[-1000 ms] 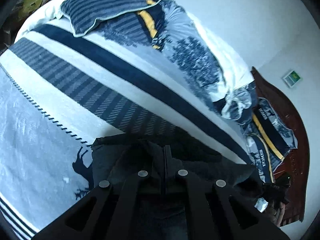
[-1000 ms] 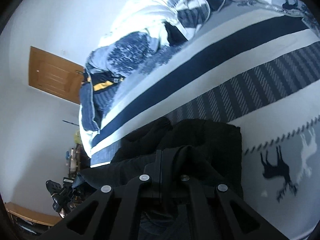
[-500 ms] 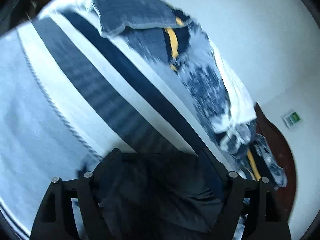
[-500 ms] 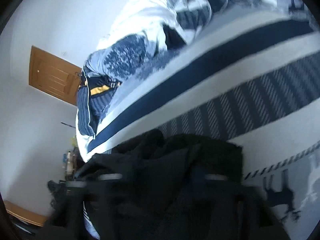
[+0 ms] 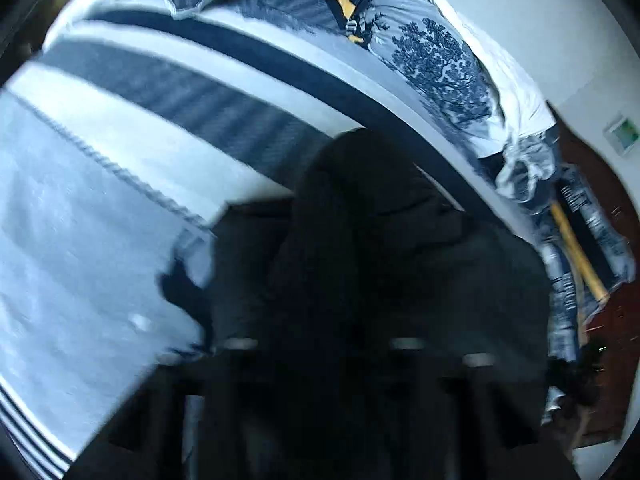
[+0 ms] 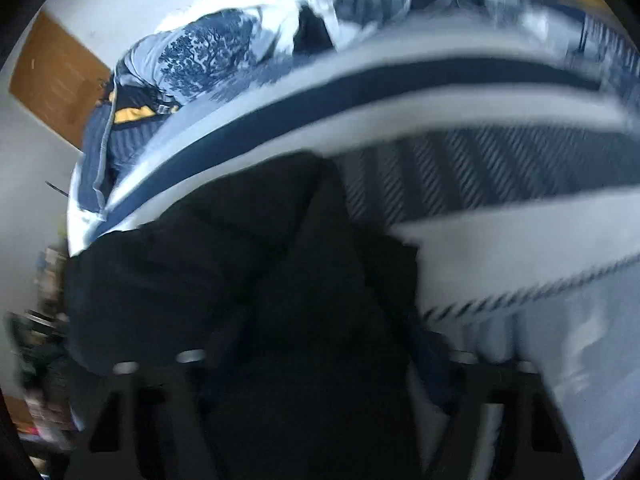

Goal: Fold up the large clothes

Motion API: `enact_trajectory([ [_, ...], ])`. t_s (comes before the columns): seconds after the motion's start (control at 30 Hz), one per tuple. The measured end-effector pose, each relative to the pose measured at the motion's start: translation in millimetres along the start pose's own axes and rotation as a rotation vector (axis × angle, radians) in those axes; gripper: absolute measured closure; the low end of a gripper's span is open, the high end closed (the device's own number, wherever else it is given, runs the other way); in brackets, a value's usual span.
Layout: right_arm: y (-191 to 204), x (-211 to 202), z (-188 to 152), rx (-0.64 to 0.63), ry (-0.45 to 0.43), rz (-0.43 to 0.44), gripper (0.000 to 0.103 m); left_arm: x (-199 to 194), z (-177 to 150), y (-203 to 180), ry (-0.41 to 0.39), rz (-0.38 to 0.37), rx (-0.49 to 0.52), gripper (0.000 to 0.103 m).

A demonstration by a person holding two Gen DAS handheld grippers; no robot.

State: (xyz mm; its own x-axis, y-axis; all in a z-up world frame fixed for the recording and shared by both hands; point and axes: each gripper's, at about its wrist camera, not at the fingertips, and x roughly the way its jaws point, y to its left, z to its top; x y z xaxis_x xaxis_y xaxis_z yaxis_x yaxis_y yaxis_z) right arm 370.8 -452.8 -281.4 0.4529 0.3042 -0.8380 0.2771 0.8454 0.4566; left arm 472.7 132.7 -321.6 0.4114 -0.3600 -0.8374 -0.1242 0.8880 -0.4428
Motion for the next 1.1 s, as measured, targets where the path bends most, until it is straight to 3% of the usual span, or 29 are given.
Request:
enact_trajectory([
  [0.03,1.8,-3.6,1.6,-0.006,-0.006,-0.01,0.084,-4.9,0.6,-2.0,-0.021,-0.06,0.024,0.099],
  [0.1,9.3,-16.9,5.1,-0.043,-0.041,-0.016,0.095,-19.1,5.0,-1.9,-0.104,-0.088,0.029,0.099],
  [0.2,14.4,-27.6,8.6,-0.044,-0.069,-0.054,0.097,-12.9,11.1,1.3,-0.116,-0.054,0.013,0.099],
  [0.23,14.4,-19.4,10.2,-0.041,-0.059,-0.084,0.097,2.3,10.4,-1.7,-0.079,0.012,0.03,0.098],
  [0.3,15.6,6.6,9.6,-0.063,-0.009,-0.165,0.097,16.8,6.4,-5.9,-0.046,0.07,0.054,0.094],
  [0.37,16.1,19.0,8.3,-0.071,0.01,-0.185,0.093,5.5,5.9,2.1,-0.059,0.046,0.002,0.094],
  [0.43,13.5,-6.3,4.4,0.001,-0.032,-0.144,0.088,-29.8,4.0,24.8,-0.116,-0.056,-0.107,0.09],
  [0.47,12.0,-25.3,-1.8,0.022,-0.063,-0.094,0.088,-42.6,2.9,33.3,-0.131,-0.07,-0.128,0.085],
  [0.5,10.5,-40.3,-8.5,0.036,-0.088,-0.052,0.076,-59.4,-1.4,40.0,-0.155,-0.072,-0.136,0.07],
  [0.53,5.6,-72.0,-26.7,0.064,-0.144,0.019,0.049,-81.8,-15.4,48.5,-0.19,-0.044,-0.131,0.045],
  [0.6,-2.4,-110.0,-58.3,0.093,-0.24,0.074,0.008,-108.6,-39.1,66.0,-0.228,0.034,-0.123,0.021],
  [0.63,-7.8,-133.2,-84.6,0.103,-0.266,0.081,0.008,-123.6,-59.5,76.1,-0.235,0.071,-0.113,0.021],
  [0.7,-12.1,-148.9,-122.0,0.108,-0.218,0.104,0.008,-138.4,-92.2,98.5,-0.205,0.06,-0.133,0.021],
  [0.83,-28.2,-163.6,-206.5,0.234,-0.22,0.15,0.008,-158.6,-169.3,129.2,-0.178,0.074,-0.258,0.021],
  [1.0,-2.3,-168.6,-252.1,0.183,-0.217,0.151,0.008,-173.4,-205.2,97.6,-0.168,0.056,-0.218,0.021],
  [1.1,14.0,-181.8,-253.1,0.162,-0.295,0.124,0.008,-184.5,-209.7,81.4,-0.172,0.031,-0.193,0.021],
])
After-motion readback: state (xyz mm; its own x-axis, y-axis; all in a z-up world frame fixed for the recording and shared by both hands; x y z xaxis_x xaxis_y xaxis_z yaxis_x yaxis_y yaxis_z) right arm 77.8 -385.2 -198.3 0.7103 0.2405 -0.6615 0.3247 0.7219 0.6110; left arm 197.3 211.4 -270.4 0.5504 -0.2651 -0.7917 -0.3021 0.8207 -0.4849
